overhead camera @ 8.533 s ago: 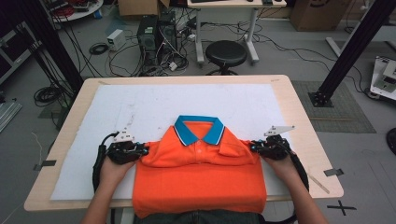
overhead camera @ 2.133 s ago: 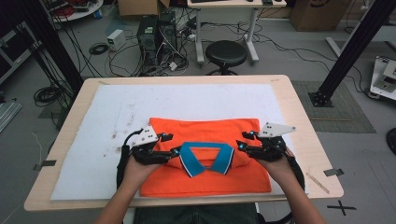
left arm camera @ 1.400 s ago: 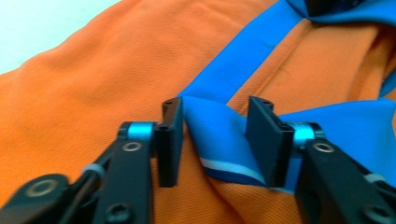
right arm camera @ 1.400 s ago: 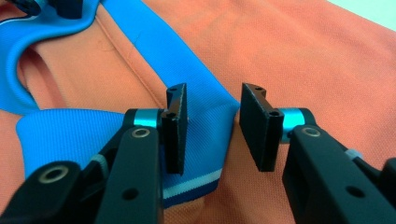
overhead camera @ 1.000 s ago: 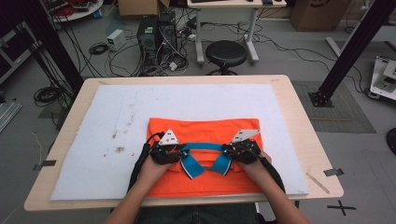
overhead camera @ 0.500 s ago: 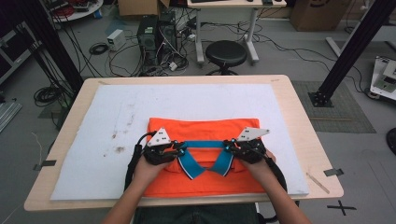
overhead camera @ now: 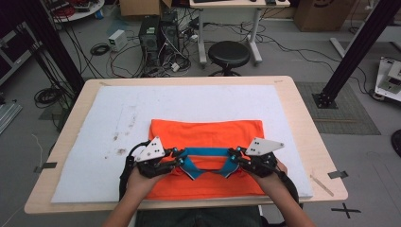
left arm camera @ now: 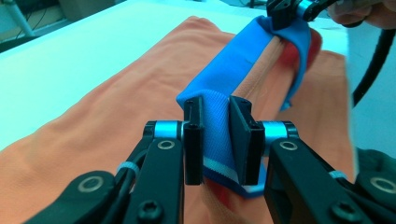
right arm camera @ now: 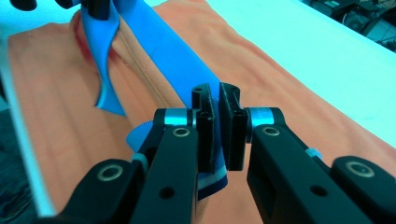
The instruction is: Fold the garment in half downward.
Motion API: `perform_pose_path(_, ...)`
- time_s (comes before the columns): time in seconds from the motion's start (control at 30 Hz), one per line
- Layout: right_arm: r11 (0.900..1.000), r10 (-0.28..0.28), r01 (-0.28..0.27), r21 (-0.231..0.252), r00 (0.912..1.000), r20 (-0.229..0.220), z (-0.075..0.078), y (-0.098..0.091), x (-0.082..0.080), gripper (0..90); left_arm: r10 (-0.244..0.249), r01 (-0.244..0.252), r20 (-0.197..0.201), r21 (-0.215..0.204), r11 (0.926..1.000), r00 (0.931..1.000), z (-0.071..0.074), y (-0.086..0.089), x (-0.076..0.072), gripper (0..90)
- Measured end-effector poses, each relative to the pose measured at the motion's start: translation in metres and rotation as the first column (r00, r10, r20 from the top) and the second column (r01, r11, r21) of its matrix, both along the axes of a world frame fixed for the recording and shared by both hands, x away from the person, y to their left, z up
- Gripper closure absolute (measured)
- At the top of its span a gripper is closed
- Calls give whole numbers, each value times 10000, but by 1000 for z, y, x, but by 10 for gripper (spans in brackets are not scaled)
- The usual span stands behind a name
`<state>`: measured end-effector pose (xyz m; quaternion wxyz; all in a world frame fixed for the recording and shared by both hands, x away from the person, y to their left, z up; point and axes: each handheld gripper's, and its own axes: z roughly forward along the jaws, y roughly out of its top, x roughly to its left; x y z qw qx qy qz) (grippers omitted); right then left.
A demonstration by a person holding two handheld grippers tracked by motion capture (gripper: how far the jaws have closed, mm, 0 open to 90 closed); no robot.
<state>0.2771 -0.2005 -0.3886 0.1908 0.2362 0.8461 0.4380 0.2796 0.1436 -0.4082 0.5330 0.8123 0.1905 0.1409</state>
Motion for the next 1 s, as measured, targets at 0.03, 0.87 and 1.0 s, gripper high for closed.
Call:
perform_pose_path(0.03, 10000, 44, -44, -11, 10000, 52, 0, -1, -5, 865, -84, 84, 56, 39, 10000, 9999, 0, 1, -5, 759)
perform_pose_path(0.87, 9940, -1034, 1025, 374, 9943, 246, 0, -43, -15, 675, 1357, -1365, -414, -156, 9905, 9899, -6, 34, 4, 507)
perform_pose_path(1.0, 9870, -1578, 1570, 351, 9872, 210, -3, -55, -1, 656, 1795, -1803, -501, -102, 9836, 9825, -8, 38, 19, 447)
